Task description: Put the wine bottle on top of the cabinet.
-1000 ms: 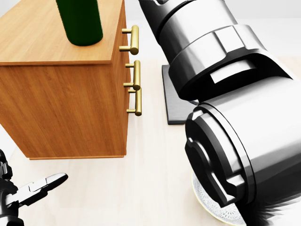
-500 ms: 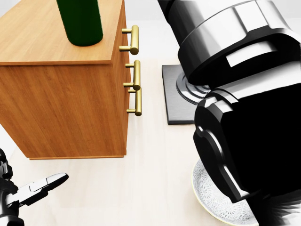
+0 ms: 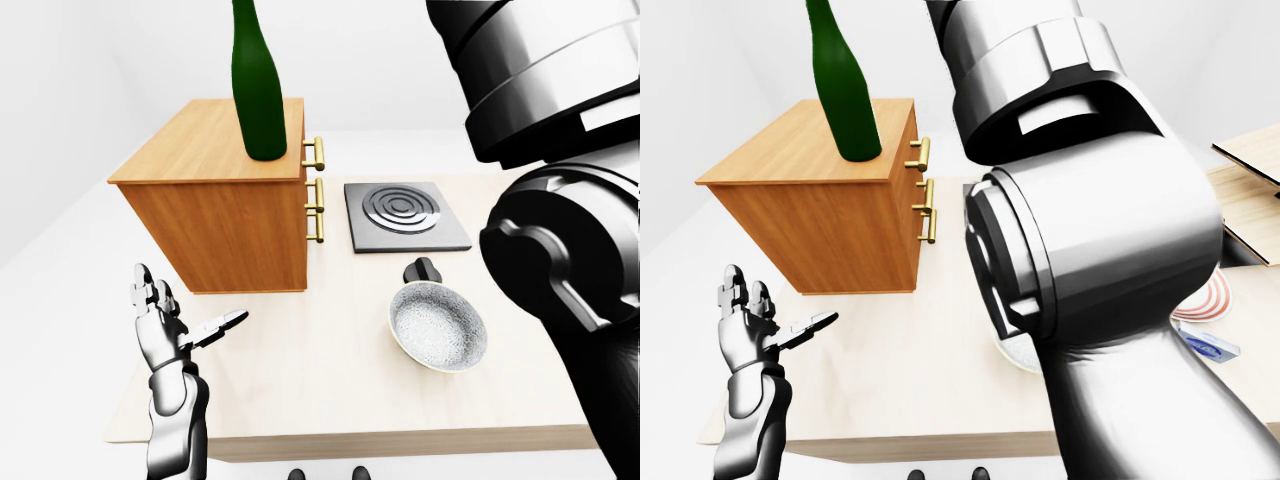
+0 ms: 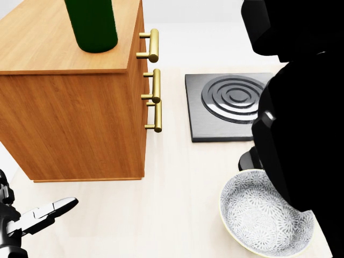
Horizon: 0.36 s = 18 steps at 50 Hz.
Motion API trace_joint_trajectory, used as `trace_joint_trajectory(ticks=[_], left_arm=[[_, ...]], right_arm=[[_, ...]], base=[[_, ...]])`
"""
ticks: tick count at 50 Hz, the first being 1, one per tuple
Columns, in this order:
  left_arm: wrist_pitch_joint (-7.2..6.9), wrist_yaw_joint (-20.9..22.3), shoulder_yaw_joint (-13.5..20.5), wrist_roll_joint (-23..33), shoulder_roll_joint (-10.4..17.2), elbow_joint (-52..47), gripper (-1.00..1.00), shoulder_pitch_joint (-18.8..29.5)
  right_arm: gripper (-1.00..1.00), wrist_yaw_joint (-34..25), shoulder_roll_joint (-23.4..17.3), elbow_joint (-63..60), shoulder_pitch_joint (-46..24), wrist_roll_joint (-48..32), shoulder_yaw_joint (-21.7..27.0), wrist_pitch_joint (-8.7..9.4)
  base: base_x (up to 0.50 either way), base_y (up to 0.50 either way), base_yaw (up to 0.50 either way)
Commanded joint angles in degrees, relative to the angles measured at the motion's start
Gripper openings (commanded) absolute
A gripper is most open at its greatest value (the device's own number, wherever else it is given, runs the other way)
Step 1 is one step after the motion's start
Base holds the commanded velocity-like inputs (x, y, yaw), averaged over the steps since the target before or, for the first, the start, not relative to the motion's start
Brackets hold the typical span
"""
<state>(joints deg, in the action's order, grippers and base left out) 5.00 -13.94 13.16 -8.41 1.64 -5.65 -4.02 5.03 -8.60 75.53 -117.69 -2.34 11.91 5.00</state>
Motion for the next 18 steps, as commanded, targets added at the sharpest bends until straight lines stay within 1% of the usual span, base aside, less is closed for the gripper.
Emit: trace_joint_trajectory(ticks=[1, 18], left_arm=[[0.00, 0.00, 0.01, 0.02, -0.02, -0.21, 1.00, -0.14], [0.00, 0.08, 0.14, -0.11, 0.00, 0.34, 1.00, -0.10]], right_arm=[[1.00, 0.15, -2.44, -0.16, -2.31, 0.40, 0.42, 0.00], [1.00, 0.98, -4.86, -0.59, -2.31, 2.30, 0.84, 0.00]], base=[[0.00, 0.00, 0.00], [0.00, 0.00, 0.00]])
